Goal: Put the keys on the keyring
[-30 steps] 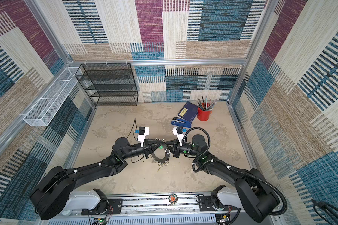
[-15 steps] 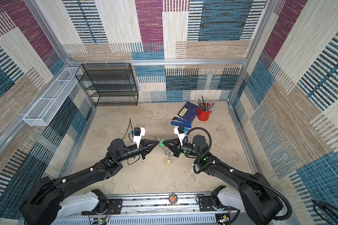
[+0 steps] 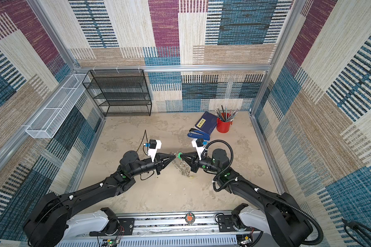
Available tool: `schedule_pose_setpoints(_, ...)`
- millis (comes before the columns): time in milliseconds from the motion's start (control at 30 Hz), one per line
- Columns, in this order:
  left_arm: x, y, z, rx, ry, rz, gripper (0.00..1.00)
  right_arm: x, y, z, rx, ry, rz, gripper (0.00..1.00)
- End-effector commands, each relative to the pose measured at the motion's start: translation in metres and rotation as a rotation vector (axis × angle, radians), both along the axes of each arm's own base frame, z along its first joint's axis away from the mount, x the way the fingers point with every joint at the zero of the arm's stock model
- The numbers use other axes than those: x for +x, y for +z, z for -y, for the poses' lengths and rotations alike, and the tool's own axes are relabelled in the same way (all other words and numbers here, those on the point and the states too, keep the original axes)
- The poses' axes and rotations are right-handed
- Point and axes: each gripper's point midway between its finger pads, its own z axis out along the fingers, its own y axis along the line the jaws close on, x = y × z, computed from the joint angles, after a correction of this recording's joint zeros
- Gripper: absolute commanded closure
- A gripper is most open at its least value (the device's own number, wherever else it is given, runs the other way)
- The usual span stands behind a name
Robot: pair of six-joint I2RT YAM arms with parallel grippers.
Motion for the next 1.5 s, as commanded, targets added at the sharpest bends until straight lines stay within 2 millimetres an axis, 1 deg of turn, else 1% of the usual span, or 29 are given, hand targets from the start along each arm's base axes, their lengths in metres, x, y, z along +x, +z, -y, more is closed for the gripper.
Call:
schedule_pose_setpoints(0, -0.006, 0.006, 0.004, 0.006, -0.050, 0.044, 1.00, 0.008, 0.001, 0.001, -0.009, -0.040, 0.013, 1.00)
schedule_pose_setpoints(233, -0.003, 0.003, 0.006, 0.019, -0.045, 0.040, 1.00, 0.006, 0.000, -0.002, -0.017, -0.028, 0.016, 1.00)
schedule_pose_setpoints(433, -0.004, 0.003, 0.004, 0.026, -0.039, 0.041, 1.00, 0.008, 0.001, 0.000, -0.011, -0.050, 0.014, 1.00)
schedule_pose_setpoints(633, -0.011, 0.006, -0.001, 0.030, -0.040, 0.048, 1.00, 0.022, -0.005, 0.011, -0.030, -0.150, -0.017, 1.00)
schedule_pose_setpoints(667, -0.006, 0.005, -0.004, 0.033, -0.008, 0.050, 1.00, 0.024, -0.005, 0.012, -0.030, -0.160, -0.019, 1.00)
schedule_pose_setpoints(767, -0.008, 0.008, -0.006, 0.030, -0.002, 0.061, 1.00, 0.027, -0.007, 0.017, -0.030, -0.181, -0.034, 1.00)
schedule_pose_setpoints(833, -0.009, 0.000, -0.008, 0.051, -0.002, 0.033, 1.00, 0.031, -0.009, 0.020, -0.031, -0.204, -0.042, 1.00)
schedule_pose_setpoints(967, -0.010, -0.002, -0.010, 0.052, 0.010, 0.031, 1.00, 0.037, -0.011, 0.029, -0.028, -0.246, -0.060, 1.00)
schedule_pose_setpoints(1100, -0.011, -0.004, -0.011, 0.052, 0.013, 0.025, 1.00, 0.044, -0.015, 0.036, -0.043, -0.298, -0.068, 0.94)
schedule_pose_setpoints(1167, -0.010, -0.004, -0.011, 0.048, 0.014, 0.025, 1.00, 0.044, -0.015, 0.036, -0.045, -0.298, -0.068, 0.86)
schedule_pose_setpoints(1467, -0.010, -0.003, -0.011, 0.044, 0.015, 0.023, 1.00, 0.046, -0.013, 0.042, -0.047, -0.341, -0.064, 0.77)
